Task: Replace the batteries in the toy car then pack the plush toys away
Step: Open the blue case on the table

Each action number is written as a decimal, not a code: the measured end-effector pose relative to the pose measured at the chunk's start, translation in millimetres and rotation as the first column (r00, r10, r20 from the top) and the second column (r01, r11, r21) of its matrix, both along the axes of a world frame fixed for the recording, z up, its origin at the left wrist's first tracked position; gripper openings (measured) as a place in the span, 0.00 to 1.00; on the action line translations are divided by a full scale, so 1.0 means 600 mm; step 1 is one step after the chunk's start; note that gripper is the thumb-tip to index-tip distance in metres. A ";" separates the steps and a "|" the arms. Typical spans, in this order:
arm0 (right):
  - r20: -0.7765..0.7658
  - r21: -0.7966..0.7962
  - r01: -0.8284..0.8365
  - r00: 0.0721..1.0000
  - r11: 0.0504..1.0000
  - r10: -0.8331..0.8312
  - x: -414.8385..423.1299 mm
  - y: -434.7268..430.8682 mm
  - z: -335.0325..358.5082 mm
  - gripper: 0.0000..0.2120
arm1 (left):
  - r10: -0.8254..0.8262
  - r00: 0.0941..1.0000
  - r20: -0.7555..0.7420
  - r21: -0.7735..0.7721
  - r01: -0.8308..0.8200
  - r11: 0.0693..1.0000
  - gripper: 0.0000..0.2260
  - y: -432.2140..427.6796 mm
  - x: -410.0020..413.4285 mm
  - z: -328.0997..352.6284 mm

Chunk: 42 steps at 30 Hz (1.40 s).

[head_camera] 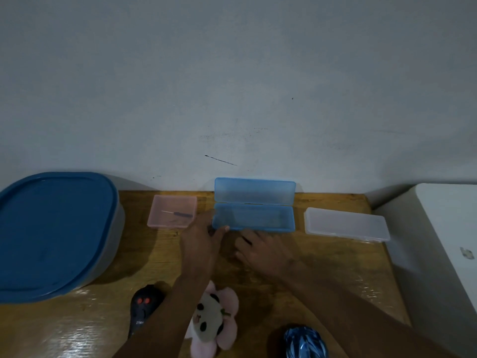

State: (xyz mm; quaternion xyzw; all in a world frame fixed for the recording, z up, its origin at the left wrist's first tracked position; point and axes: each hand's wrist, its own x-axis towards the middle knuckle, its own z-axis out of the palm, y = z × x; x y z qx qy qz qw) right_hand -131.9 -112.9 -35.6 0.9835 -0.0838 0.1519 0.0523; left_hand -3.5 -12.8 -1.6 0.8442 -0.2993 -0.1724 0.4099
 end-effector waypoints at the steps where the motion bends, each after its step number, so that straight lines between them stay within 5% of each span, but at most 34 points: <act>1: 0.000 0.013 -0.005 1.000 1.000 0.005 0.003 0.000 -0.007 0.13 | 0.002 1.000 0.000 0.009 -0.002 1.000 0.15 0.000 0.002 -0.002; 16: -0.009 0.043 0.049 0.999 0.998 -0.048 -0.011 0.007 -0.015 0.14 | 0.020 1.000 -0.020 0.039 -0.019 0.999 0.16 0.000 0.007 0.005; 22: 0.028 0.225 0.124 0.991 0.966 -0.134 -0.026 0.002 0.023 0.14 | 0.009 0.999 -0.048 0.053 -0.007 0.999 0.18 0.004 0.007 0.011; 24: 0.094 0.434 0.258 0.940 0.863 -0.328 -0.027 -0.017 0.047 0.12 | 0.008 0.997 -0.079 0.060 -0.003 0.998 0.17 0.005 0.007 0.014; 26: 0.087 0.695 0.381 0.797 0.609 -0.598 -0.025 -0.049 0.066 0.08 | 0.007 0.995 -0.103 0.050 -0.002 0.999 0.16 0.006 0.006 0.017; 28: 0.025 0.786 0.454 0.655 0.419 -0.756 -0.020 -0.088 0.076 0.07 | 0.008 0.993 -0.115 0.042 -0.004 0.999 0.14 0.006 0.005 0.017; 33: -0.185 0.929 0.365 0.609 0.065 -0.771 -0.014 -0.130 0.090 0.13 | 0.001 0.994 -0.105 0.053 0.005 0.999 0.13 0.003 0.005 0.020; 35: -0.169 0.932 0.350 0.648 0.093 -0.743 -0.019 -0.130 0.092 0.16 | -0.008 0.996 -0.091 0.056 0.013 0.998 0.13 0.001 0.006 0.022; 40: -0.003 0.679 0.358 0.874 0.641 -0.486 -0.057 -0.126 0.091 0.11 | -0.010 0.999 -0.049 0.078 0.014 0.997 0.14 -0.002 0.004 0.023; 42: -0.085 0.533 0.355 0.926 0.768 -0.368 -0.075 -0.124 0.084 0.11 | 0.004 0.999 -0.054 0.072 -0.001 0.997 0.15 -0.003 0.003 0.023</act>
